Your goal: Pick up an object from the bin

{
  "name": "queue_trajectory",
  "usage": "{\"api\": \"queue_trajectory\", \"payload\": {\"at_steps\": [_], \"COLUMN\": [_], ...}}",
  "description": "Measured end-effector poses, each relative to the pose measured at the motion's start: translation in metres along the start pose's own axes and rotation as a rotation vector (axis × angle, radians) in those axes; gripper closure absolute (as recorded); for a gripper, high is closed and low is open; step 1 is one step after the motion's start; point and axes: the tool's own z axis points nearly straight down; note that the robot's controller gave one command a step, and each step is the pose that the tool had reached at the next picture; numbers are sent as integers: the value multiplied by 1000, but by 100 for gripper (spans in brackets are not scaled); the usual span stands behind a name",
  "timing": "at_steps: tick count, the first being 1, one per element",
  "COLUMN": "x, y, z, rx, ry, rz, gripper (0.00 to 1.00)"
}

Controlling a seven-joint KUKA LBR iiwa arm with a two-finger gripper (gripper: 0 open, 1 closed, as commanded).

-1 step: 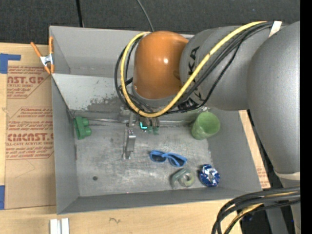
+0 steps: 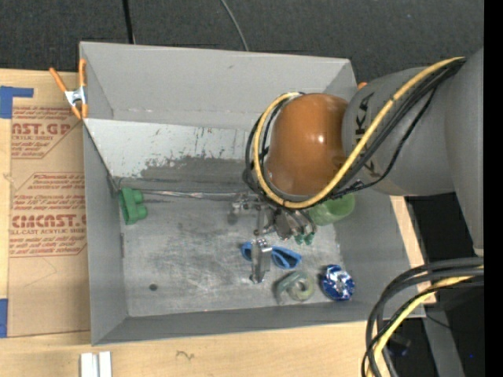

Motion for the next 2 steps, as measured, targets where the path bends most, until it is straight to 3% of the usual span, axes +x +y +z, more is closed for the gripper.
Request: {"api": "queue_trajectory", "payload": {"at_steps": [1,2], "x": [4,3], "y": [-70,-67], "z": [62,61], "rx": [-1,-2], "ry": [-10,-12], "rz": [-291,-293], "gripper": [0,100]}}
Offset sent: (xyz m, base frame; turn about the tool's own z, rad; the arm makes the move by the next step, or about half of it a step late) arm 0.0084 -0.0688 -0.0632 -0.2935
